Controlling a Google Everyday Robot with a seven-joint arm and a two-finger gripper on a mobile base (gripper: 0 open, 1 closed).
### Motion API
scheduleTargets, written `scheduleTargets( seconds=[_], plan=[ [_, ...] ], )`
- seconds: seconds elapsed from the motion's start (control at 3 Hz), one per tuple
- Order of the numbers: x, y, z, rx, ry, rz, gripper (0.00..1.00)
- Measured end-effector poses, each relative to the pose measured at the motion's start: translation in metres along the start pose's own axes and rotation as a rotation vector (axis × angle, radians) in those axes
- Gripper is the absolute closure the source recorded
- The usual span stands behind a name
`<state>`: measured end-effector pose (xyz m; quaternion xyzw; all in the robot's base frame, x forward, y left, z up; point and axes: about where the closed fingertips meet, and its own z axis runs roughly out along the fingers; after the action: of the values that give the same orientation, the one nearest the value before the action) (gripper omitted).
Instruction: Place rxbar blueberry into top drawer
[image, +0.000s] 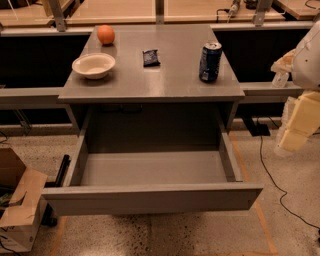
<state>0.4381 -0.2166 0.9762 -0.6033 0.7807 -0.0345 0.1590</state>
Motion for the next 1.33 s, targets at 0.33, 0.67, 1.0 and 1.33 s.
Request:
scheduleTargets(
  seconds=[0.33, 0.67, 1.0, 1.33],
  plan=[
    [0.0, 0.0, 0.0, 0.0, 0.0, 0.0, 0.0],
    [-0.027, -0.013, 0.011, 0.008, -0.07, -0.005, 0.0],
    [-0.077, -0.035, 0.033, 0.01, -0.201, -0.006, 0.0],
    [-0.133, -0.058, 0.059, 0.014, -0.338, 0.021, 0.0]
  ],
)
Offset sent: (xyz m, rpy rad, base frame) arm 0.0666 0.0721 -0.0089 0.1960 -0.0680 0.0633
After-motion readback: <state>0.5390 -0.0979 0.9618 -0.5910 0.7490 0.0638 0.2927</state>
